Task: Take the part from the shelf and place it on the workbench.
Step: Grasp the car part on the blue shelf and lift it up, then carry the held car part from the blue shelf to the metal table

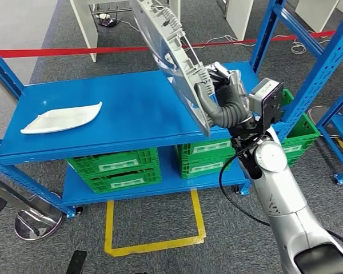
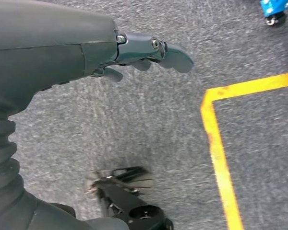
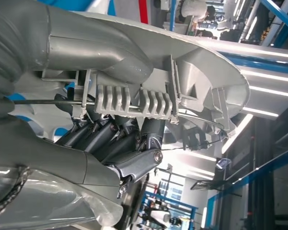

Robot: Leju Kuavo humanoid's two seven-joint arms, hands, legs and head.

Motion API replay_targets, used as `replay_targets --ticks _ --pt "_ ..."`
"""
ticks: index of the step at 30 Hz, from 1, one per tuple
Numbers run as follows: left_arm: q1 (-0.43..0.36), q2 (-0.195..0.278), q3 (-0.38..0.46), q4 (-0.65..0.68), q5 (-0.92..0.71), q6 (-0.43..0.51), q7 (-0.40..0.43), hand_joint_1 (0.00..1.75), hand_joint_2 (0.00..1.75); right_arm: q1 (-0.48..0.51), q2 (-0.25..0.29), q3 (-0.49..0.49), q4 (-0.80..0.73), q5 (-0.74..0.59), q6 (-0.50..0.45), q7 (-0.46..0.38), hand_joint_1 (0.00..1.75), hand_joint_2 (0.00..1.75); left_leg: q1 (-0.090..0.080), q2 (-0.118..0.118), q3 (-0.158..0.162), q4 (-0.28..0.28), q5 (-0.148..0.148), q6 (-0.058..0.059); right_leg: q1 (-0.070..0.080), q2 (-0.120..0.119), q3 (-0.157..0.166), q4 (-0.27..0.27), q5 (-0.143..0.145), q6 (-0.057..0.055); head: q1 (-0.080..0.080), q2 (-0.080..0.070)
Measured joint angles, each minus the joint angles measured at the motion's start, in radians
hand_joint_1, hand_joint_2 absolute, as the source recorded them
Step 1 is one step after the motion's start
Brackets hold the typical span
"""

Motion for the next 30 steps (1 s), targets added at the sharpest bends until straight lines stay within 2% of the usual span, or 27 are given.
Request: replay_targets --ticks 1,2,3,4,5,6,7,8,9,10,11,13,14,15,16,17,18,20,21,22,23,24,25,26,28,29,30 --pt "0.0 0.0 0.0 0.0 0.0 0.0 0.0 0.0 1.75 0.002 0.0 -0.003 -0.001 0.0 0.0 0.0 1.75 1.75 0.0 0.0 0.028 -0.013 0.025 0.001 0.0 0.0 -0.015 0.002 0.01 0.002 0.0 0.0" --pt "0.0 0.0 0.0 0.0 0.0 0.0 0.0 0.0 1.75 0.002 0.0 -0.006 -0.002 0.0 -0.001 -0.001 1.75 1.75 0.0 0.0 0.071 -0.061 0.052 0.004 0.0 0.001 -0.028 0.004 0.02 0.005 0.0 0.0" --pt "-0.001 0.0 0.0 0.0 0.0 0.001 0.001 0.0 1.75 0.003 0.0 -0.01 -0.004 0.0 -0.001 -0.001 1.75 1.75 -0.001 0.0 0.125 -0.134 0.061 0.009 0.001 0.001 -0.038 0.005 0.029 0.008 0.0 0.0" --pt "-0.002 0.0 0.0 0.0 0.0 0.001 0.001 0.0 1.75 0.003 0.0 -0.013 -0.007 0.0 -0.001 -0.001 1.75 1.75 -0.003 -0.001 0.179 -0.214 0.057 0.015 0.002 0.001 -0.046 0.007 0.038 0.012 0.001 0.0" --pt "-0.002 0.001 0.0 0.0 0.0 0.002 0.001 0.0 1.75 0.002 0.0 -0.016 -0.009 0.0 -0.001 -0.001 1.75 1.75 -0.005 -0.001 0.216 -0.274 0.046 0.02 0.003 0.001 -0.051 0.006 0.048 0.017 0.001 0.0" --pt "-0.003 0.001 0.0 0.0 0.0 0.002 0.002 0.0 1.75 0.002 0.0 -0.018 -0.012 0.0 -0.002 -0.002 1.75 1.75 -0.008 -0.001 0.237 -0.312 0.034 0.024 0.003 0.0 -0.054 0.004 0.057 0.023 0.001 0.0" --pt "-0.002 0.001 0.0 0.0 0.0 0.003 0.003 0.0 1.75 0.002 0.0 -0.019 -0.013 0.0 -0.002 -0.003 1.75 1.75 -0.009 -0.001 0.239 -0.327 0.035 0.029 0.002 0.0 -0.056 0.0 0.068 0.029 0.001 0.0" --pt "-0.001 -0.001 0.0 0.0 0.0 0.003 0.004 0.0 1.75 0.002 -0.001 -0.021 -0.013 0.0 -0.003 -0.003 1.75 1.75 -0.008 0.0 0.232 -0.329 0.045 0.035 0.001 0.0 -0.059 -0.003 0.074 0.036 0.0 0.0" --pt "-0.001 -0.002 0.0 0.0 0.0 0.003 0.004 0.0 1.75 0.002 -0.003 -0.023 -0.013 0.0 -0.004 -0.004 1.75 1.75 -0.007 0.002 0.224 -0.332 0.056 0.042 0.001 0.001 -0.068 0.001 0.063 0.042 0.001 0.0" --pt "0.0 -0.003 0.0 0.0 0.0 0.003 0.005 0.0 1.75 0.002 -0.004 -0.026 -0.013 0.0 -0.005 -0.004 1.75 1.75 -0.005 0.004 0.213 -0.335 0.07 0.05 0.001 0.001 -0.079 0.023 0.034 0.046 0.003 0.0" --pt "0.0 -0.003 0.0 0.0 0.0 0.004 0.005 0.0 1.75 0.001 -0.005 -0.029 -0.013 0.0 -0.005 -0.004 1.75 1.75 -0.003 0.006 0.201 -0.337 0.083 0.056 0.0 0.002 -0.095 0.067 -0.013 0.049 0.004 0.0" --pt "0.0 -0.003 0.001 0.0 0.0 0.004 0.005 0.0 1.75 0.002 -0.007 -0.034 -0.013 0.0 -0.007 -0.003 1.75 1.75 -0.005 0.007 0.171 -0.334 0.106 0.062 0.0 0.002 -0.127 0.202 -0.108 0.054 0.007 0.0" --pt "0.0 -0.004 0.001 0.0 0.0 0.004 0.005 0.0 1.75 0.003 -0.008 -0.035 -0.013 0.0 -0.007 -0.003 1.75 1.75 -0.006 0.007 0.155 -0.332 0.117 0.062 0.001 0.003 -0.136 0.262 -0.129 0.055 0.008 0.0" --pt "0.0 -0.004 0.001 0.0 0.0 0.004 0.005 0.0 1.75 0.004 -0.008 -0.035 -0.013 0.001 -0.007 -0.002 1.75 1.75 -0.007 0.007 0.139 -0.329 0.128 0.062 0.001 0.003 -0.132 0.295 -0.127 0.056 0.008 0.0" --pt "0.0 -0.004 0.001 0.0 0.001 0.004 0.005 0.0 1.75 0.004 -0.008 -0.035 -0.013 0.001 -0.007 -0.002 1.75 1.75 -0.007 0.007 0.122 -0.325 0.137 0.061 0.001 0.003 -0.11 0.293 -0.106 0.055 0.008 0.0" --pt "0.0 -0.005 0.001 0.0 0.001 0.004 0.005 0.0 1.75 0.004 -0.008 -0.036 -0.013 0.001 -0.008 -0.001 1.75 1.75 -0.007 0.007 0.108 -0.321 0.146 0.059 0.001 0.003 -0.072 0.256 -0.08 0.053 0.008 0.0" --pt "0.0 -0.005 0.001 0.0 0.001 0.004 0.005 0.0 1.75 0.004 -0.008 -0.036 -0.013 0.001 -0.008 -0.001 1.75 1.75 -0.007 0.006 0.095 -0.317 0.154 0.056 0.001 0.002 -0.019 0.191 -0.064 0.05 0.008 0.0" --pt "-0.001 -0.005 0.001 0.0 0.001 0.004 0.005 0.0 1.75 0.0 -0.008 -0.036 -0.013 0.002 -0.009 -0.001 1.75 1.75 -0.01 0.005 0.075 -0.308 0.17 0.047 0.003 0.004 0.082 0.048 -0.074 0.045 0.008 0.0" --pt "-0.001 -0.005 0.001 0.0 0.001 0.004 0.005 0.0 1.75 -0.001 -0.008 -0.037 -0.013 0.002 -0.01 -0.001 1.75 1.75 -0.01 0.005 0.067 -0.305 0.18 0.041 0.005 0.005 0.109 0.004 -0.087 0.043 0.009 0.0" --pt "-0.001 -0.005 0.001 0.0 0.001 0.004 0.005 0.0 1.75 -0.002 -0.008 -0.037 -0.012 0.002 -0.01 -0.001 1.75 1.75 -0.011 0.004 0.061 -0.305 0.19 0.036 0.008 0.005 0.117 -0.014 -0.091 0.039 0.009 0.0" --pt "0.0 -0.005 0.001 0.0 0.001 0.005 0.005 0.0 1.75 -0.002 -0.008 -0.037 -0.011 0.002 -0.01 -0.001 1.75 1.75 -0.01 0.004 0.055 -0.306 0.199 0.03 0.007 0.004 0.107 -0.017 -0.086 0.032 0.009 0.0" --pt "0.002 -0.004 0.002 0.0 0.002 0.005 0.005 0.0 1.75 -0.003 -0.008 -0.037 -0.009 0.003 -0.01 0.0 1.75 1.75 -0.009 0.003 0.048 -0.303 0.194 0.024 0.006 0.003 0.097 -0.017 -0.076 0.023 0.009 0.0" --pt "0.003 -0.003 0.003 0.0 0.002 0.005 0.006 0.0 1.75 -0.005 -0.008 -0.037 -0.007 0.003 -0.01 0.001 1.75 1.75 -0.008 0.002 0.04 -0.288 0.171 0.018 0.004 0.001 0.087 -0.018 -0.064 0.013 0.007 0.0" --pt "0.004 -0.002 0.004 0.0 0.003 0.005 0.006 0.0 1.75 -0.007 -0.008 -0.037 -0.005 0.003 -0.008 0.002 1.75 1.75 -0.006 0.001 0.028 -0.251 0.129 0.012 0.002 -0.001 0.074 -0.02 -0.051 0.004 0.004 0.0" --pt "0.005 -0.002 0.006 0.0 0.004 0.006 0.006 0.0 1.75 -0.01 -0.008 -0.036 0.001 0.002 -0.004 0.003 1.75 1.75 -0.002 0.0 0.001 -0.125 0.027 0.002 0.003 -0.003 0.05 -0.018 -0.028 -0.004 0.0 0.0" --pt "0.005 -0.002 0.007 0.0 0.004 0.006 0.006 0.0 1.75 -0.01 -0.008 -0.036 0.004 0.002 -0.002 0.004 1.75 1.75 0.0 0.0 -0.007 -0.061 -0.004 -0.002 0.003 -0.003 0.035 -0.017 -0.017 -0.004 0.0 0.0" --pt "0.005 -0.002 0.008 0.0 0.004 0.006 0.006 0.0 1.75 -0.01 -0.008 -0.036 0.007 0.002 -0.001 0.004 1.75 1.75 0.001 0.0 -0.005 -0.019 -0.008 -0.004 0.004 -0.003 0.02 -0.016 -0.006 -0.004 0.0 0.0"
